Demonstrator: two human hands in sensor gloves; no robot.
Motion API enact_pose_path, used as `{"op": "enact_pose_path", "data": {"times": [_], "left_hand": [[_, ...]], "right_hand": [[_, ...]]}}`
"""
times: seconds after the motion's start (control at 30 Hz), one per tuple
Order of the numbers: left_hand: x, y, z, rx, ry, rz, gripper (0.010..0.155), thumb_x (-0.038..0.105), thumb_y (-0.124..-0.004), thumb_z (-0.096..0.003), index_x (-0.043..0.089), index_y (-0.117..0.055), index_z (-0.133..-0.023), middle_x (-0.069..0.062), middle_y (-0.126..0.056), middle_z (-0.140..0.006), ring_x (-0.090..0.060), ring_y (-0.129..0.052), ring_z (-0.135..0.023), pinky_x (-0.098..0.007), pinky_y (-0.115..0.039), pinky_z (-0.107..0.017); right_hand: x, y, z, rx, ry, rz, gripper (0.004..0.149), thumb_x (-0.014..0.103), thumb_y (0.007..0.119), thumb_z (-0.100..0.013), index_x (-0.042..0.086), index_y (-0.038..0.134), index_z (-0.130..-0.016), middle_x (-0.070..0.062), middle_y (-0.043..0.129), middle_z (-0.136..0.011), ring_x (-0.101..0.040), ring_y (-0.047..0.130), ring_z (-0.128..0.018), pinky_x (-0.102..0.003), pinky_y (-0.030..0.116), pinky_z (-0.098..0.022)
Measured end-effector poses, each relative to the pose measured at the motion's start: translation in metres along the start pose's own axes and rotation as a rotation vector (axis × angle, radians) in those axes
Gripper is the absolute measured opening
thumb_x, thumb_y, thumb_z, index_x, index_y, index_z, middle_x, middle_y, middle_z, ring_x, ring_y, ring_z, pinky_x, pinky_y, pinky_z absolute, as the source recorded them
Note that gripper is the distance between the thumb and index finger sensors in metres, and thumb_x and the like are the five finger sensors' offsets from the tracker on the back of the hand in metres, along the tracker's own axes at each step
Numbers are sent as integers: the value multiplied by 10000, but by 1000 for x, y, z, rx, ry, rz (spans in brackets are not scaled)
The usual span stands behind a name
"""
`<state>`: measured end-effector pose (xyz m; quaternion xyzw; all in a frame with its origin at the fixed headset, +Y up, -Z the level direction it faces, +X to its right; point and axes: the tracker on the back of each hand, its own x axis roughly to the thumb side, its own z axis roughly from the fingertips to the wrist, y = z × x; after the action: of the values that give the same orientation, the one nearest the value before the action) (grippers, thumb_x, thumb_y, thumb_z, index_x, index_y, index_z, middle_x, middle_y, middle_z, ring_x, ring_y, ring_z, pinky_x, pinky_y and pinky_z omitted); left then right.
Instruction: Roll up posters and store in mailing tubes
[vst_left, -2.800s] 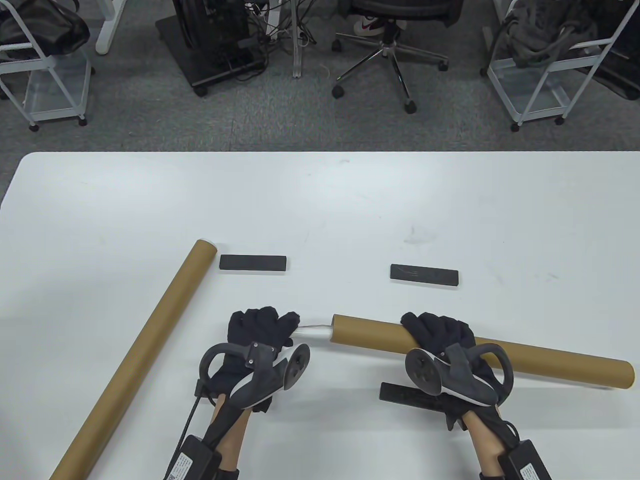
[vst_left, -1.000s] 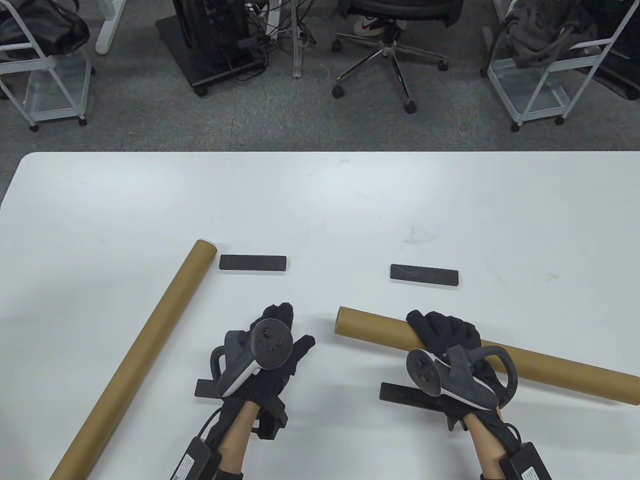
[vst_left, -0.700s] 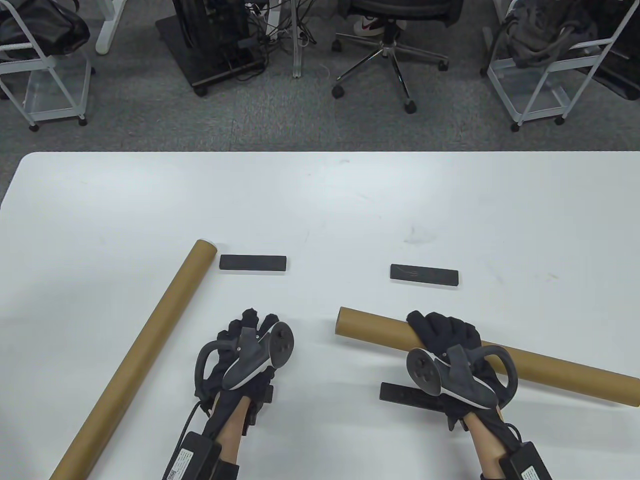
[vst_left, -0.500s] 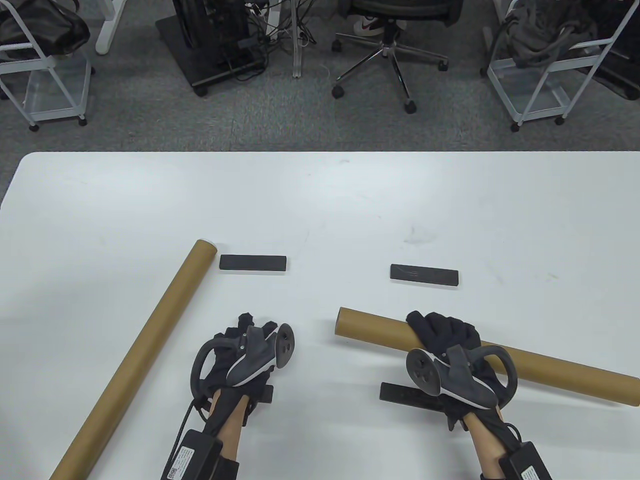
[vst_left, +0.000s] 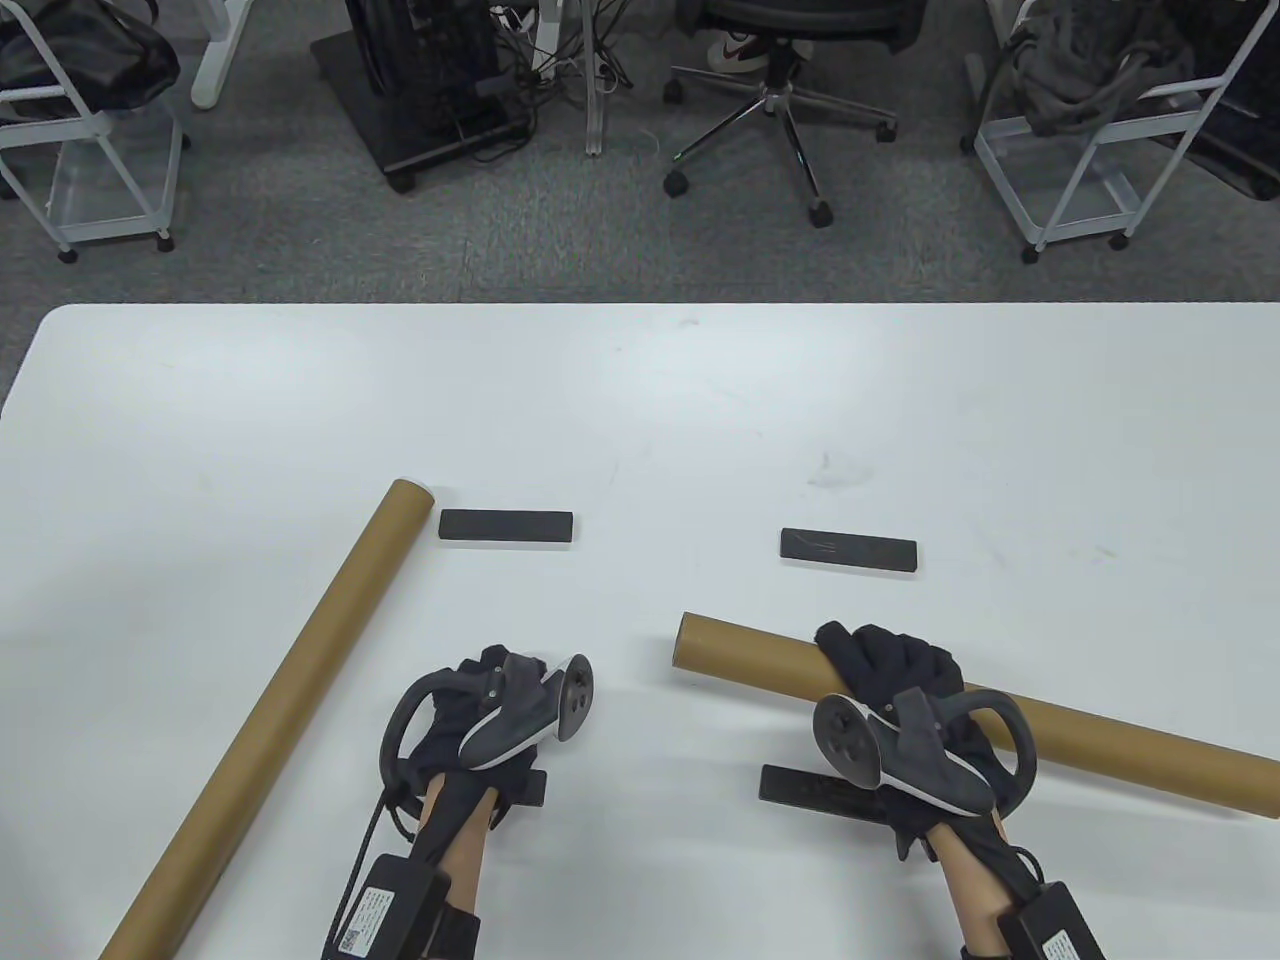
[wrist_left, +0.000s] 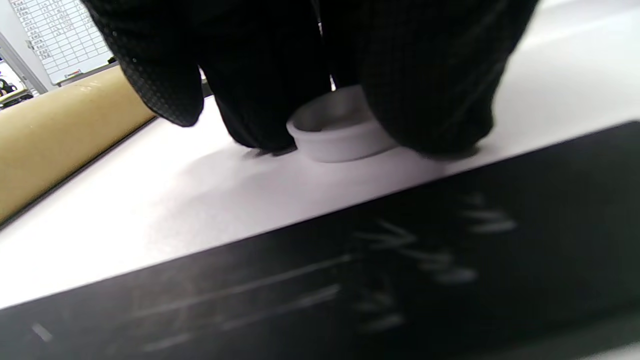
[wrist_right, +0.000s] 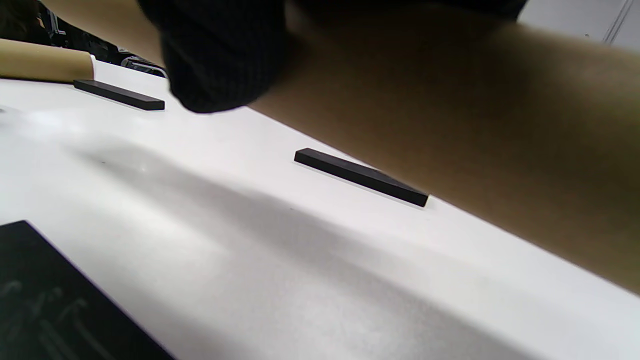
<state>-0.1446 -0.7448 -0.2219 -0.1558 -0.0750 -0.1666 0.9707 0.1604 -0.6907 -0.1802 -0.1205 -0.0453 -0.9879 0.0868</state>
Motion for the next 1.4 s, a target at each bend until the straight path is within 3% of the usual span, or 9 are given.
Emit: {"op": "enact_pose_path", "data": {"times": [0.13, 0.23, 0.33, 0.5, 0.57, 0.87, 1.23, 1.4], "left_hand": [[-6, 6, 2, 36, -11, 78, 675, 462, -851, -446, 328, -648, -1076, -47, -749, -1131, -263, -918, -932, -532, -753, -766], [-20, 17, 8, 154, -31, 339, 671, 463, -835, -453, 320, -643, -1079, -53, -744, -1132, -266, -917, -929, -532, -755, -761], [-35, 22, 13, 224, -66, 732, 668, 449, -829, -465, 303, -635, -1088, -79, -735, -1134, -290, -906, -929, -548, -740, -757], [-53, 18, 14, 214, -118, 1234, 658, 443, -814, -489, 280, -628, -1100, -93, -721, -1140, -306, -895, -930, -551, -732, -754], [-54, 14, 13, 185, -110, 1344, 656, 434, -811, -499, 268, -625, -1106, -99, -714, -1144, -315, -884, -937, -555, -719, -757], [-28, 15, 5, 132, -160, 1375, 643, 427, -796, -508, 269, -622, -1107, -86, -715, -1146, -303, -887, -945, -536, -724, -761], [4, 23, 8, 180, -174, 1394, 607, 432, -803, -486, 348, -655, -1069, 3, -747, -1133, -223, -909, -952, -448, -754, -766], [7, 29, 14, 274, -168, 1248, 588, 445, -794, -465, 367, -694, -1040, 26, -807, -1097, -178, -959, -917, -401, -792, -750]], "right_hand": [[0, 0, 0, -4, 6, 5, 792, 295, 759, -468, 169, 330, -1121, -175, 557, -1137, -495, 690, -971, -682, 598, -706], [-1, -1, 0, -5, 8, 3, 787, 292, 759, -469, 170, 334, -1120, -176, 558, -1137, -497, 689, -971, -684, 595, -705], [0, 0, 0, -1, 7, 5, 790, 293, 760, -469, 171, 331, -1121, -175, 559, -1137, -496, 689, -972, -683, 595, -706], [0, 0, 0, -2, 7, 9, 788, 293, 759, -469, 171, 333, -1120, -173, 558, -1137, -495, 689, -972, -683, 595, -706], [0, 0, 0, 1, 6, 9, 790, 295, 760, -467, 173, 333, -1120, -170, 558, -1137, -494, 690, -972, -682, 594, -707], [9, -2, 0, -4, -25, 18, 792, 299, 759, -467, 173, 331, -1121, -168, 561, -1137, -490, 695, -971, -678, 601, -705], [16, -3, 1, -10, -63, 21, 790, 302, 759, -467, 174, 334, -1119, -167, 564, -1135, -486, 700, -970, -674, 607, -705], [16, -3, 2, -17, -61, 13, 788, 301, 759, -467, 173, 336, -1119, -168, 569, -1133, -488, 702, -968, -673, 608, -703]]}}
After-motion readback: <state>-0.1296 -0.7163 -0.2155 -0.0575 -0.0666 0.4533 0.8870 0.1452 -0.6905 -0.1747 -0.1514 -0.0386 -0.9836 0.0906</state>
